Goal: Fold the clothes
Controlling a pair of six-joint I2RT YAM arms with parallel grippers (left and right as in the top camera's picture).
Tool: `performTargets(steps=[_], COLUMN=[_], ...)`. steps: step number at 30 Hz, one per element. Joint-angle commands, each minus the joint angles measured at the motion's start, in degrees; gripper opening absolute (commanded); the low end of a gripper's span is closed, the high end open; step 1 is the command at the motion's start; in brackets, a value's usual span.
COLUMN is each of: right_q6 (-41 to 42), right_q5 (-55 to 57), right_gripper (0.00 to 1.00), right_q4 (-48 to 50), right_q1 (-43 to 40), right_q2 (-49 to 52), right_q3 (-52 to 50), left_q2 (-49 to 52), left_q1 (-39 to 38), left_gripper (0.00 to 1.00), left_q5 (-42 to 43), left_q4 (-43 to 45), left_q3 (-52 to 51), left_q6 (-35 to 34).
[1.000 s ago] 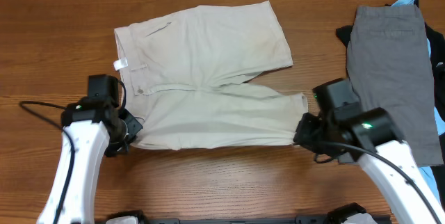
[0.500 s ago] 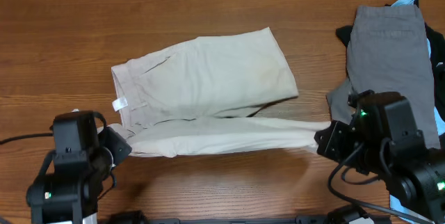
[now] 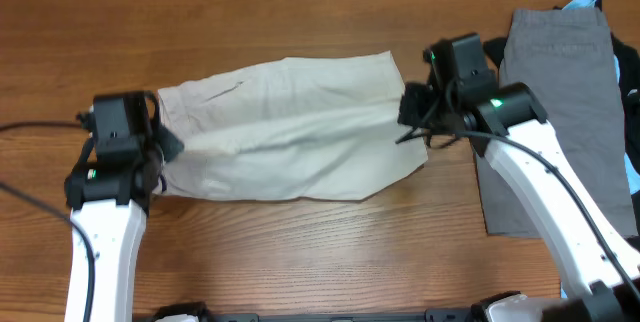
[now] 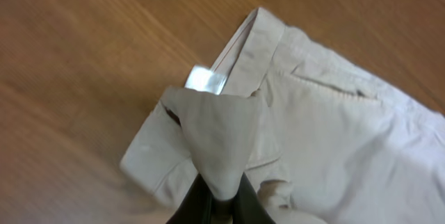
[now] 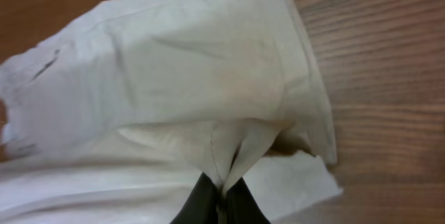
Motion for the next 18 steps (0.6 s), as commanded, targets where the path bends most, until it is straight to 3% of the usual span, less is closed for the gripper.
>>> performTargets(steps=[1,10,18], right_q6=[-3.5,-7.0,-7.2], right_q5=[2.6,2.6,2.6], right_gripper=[0.04,0.04,0.04], right_q4=[5.9,27.6,34.3], right_q1=[-2.5,-3.7,-3.7], right_q2=[2.5,10.3,17.6], right_q3=[1.0,1.0,1.0], left_q2=[6.1,19.7,25.5], left_q1=[0.3,0.3,0.2], left_gripper=[0.04,0.04,0.04], left_q5=[-3.7,-3.7,-3.6], left_q4=[7.5,27.8,34.0], left_q3=[1.2,1.2,1.2], left_q6=[0.9,-2.3,-2.7])
